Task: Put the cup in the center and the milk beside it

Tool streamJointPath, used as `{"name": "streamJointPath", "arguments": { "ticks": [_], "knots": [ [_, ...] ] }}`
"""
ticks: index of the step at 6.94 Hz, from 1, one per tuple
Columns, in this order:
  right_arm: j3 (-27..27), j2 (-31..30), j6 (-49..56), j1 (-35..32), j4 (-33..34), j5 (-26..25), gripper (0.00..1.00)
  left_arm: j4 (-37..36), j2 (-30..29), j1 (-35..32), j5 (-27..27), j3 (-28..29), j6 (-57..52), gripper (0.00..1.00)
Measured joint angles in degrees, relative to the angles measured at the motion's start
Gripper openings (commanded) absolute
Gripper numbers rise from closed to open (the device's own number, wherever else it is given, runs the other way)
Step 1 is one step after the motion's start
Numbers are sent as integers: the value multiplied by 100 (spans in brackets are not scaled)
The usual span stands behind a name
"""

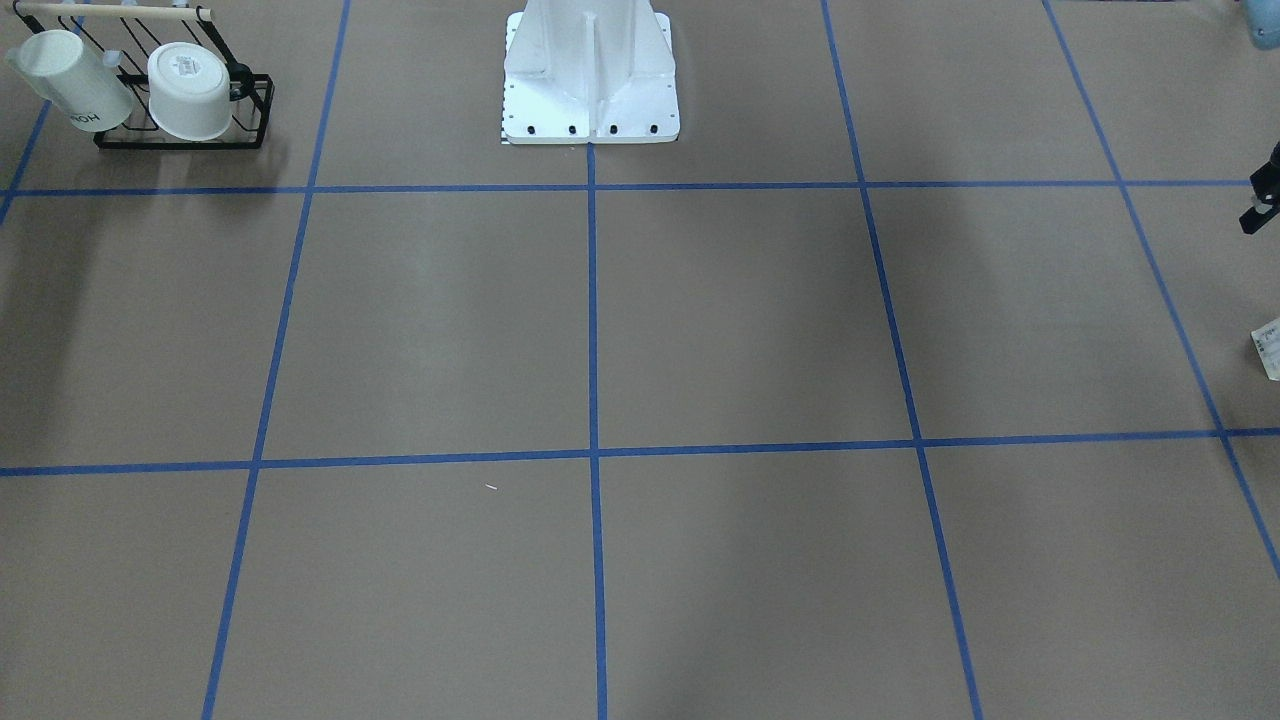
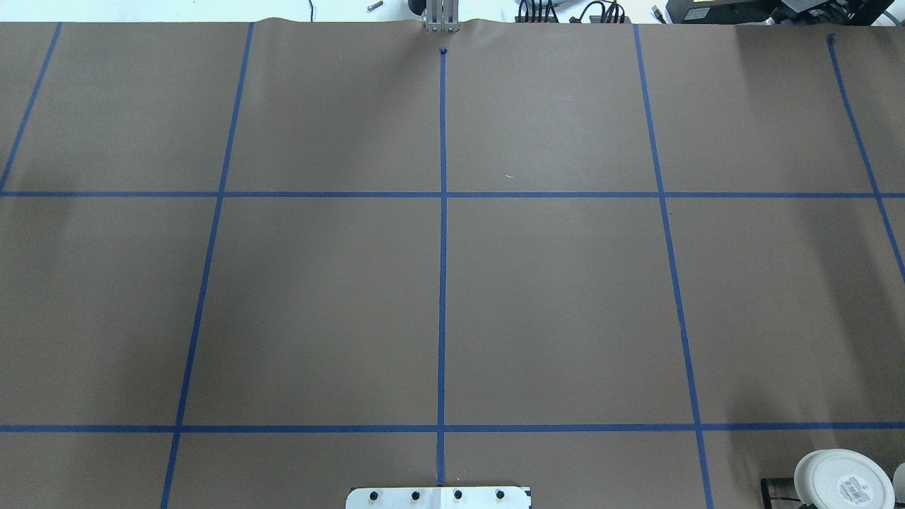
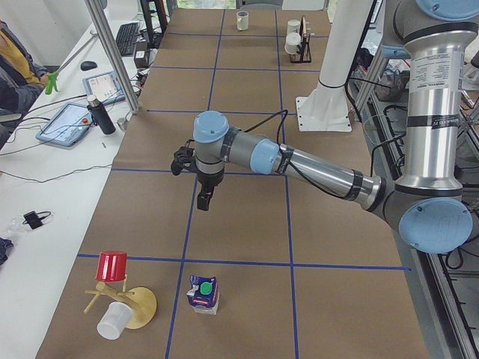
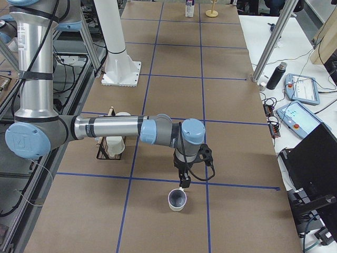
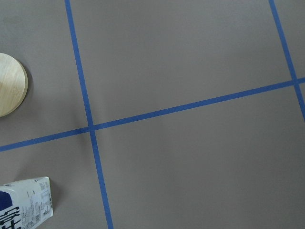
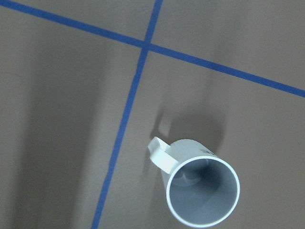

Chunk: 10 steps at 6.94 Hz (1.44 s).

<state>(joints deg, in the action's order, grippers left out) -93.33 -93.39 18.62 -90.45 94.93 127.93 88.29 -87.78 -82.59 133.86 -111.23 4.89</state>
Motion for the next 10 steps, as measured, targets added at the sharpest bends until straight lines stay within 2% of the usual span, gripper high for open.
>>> {"name": "streamJointPath", "arguments": {
  "ticks": [1,2,4,5,6,7,8,9,10],
  "knots": [
    [613,33,-9,-46,-667,20,100,-3,-9,3,-10,23,4,98],
    [1025,67,-35,-62,-1045,76,100,-4,-18,5,2,51,8,98],
    [1437,129,-172,-69,-1254,151,100,-5,-40,6,15,63,0,98],
    [1638,179,-204,-69,-1294,157,96,-5,-57,9,17,56,0,98],
    [1778,191,-221,-69,-1320,158,82,-8,-67,12,20,39,30,98],
    [1889,197,-230,-68,-1341,160,75,-9,-70,13,22,28,72,98],
    [1997,214,-234,-65,-1349,162,60,-7,-72,14,21,29,93,98],
    [2049,231,-235,-62,-1353,162,24,-6,-68,11,24,25,98,98],
    [2067,238,-235,-62,-1354,164,0,-6,-55,7,24,21,98,98]
  ]
}}
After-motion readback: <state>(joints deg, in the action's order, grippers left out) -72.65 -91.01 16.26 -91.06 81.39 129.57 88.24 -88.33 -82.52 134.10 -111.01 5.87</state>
